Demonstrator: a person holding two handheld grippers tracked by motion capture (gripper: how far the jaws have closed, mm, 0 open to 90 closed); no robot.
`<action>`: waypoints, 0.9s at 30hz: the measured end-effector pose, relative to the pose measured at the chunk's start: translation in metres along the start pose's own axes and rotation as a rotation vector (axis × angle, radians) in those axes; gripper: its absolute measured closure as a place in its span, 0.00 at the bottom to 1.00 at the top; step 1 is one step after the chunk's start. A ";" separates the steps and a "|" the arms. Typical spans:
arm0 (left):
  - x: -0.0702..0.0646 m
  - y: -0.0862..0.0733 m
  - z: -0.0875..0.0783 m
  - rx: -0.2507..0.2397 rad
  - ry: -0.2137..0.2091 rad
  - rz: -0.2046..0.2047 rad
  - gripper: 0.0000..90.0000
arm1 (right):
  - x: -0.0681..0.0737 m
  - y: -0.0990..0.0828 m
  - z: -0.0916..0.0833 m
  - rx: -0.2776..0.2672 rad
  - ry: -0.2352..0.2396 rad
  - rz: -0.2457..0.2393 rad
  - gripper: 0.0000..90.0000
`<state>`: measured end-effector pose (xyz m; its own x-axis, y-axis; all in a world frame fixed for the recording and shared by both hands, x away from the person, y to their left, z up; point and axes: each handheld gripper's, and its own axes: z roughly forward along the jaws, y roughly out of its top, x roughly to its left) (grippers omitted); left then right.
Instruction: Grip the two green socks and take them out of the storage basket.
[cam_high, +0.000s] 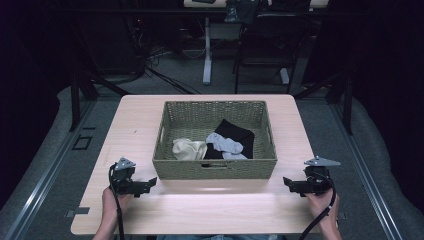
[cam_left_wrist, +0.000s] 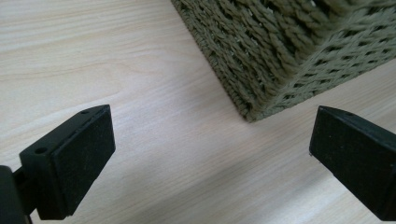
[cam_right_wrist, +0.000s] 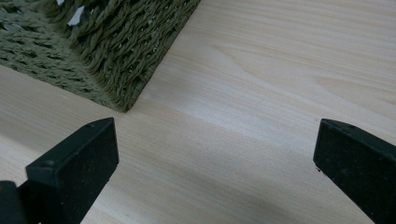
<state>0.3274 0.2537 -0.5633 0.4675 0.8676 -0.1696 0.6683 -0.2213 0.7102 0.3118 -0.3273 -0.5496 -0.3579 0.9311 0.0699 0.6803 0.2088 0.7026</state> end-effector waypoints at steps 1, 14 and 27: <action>0.000 0.000 0.000 0.000 0.000 0.000 0.00 | 0.000 0.000 0.000 0.003 -0.001 0.003 0.00; 0.001 0.013 -0.023 -0.045 -0.033 -0.018 0.00 | 0.002 -0.001 0.001 0.011 0.002 0.003 0.00; -0.012 0.050 -0.053 -0.068 -0.015 0.041 0.00 | 0.000 -0.005 -0.002 0.011 -0.007 0.018 0.00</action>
<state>0.3240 0.2563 -0.4897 0.5025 0.8516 -0.1492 0.6079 -0.2253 0.7613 0.3067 -0.3288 -0.5518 -0.3414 0.9367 0.0777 0.6933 0.1952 0.6937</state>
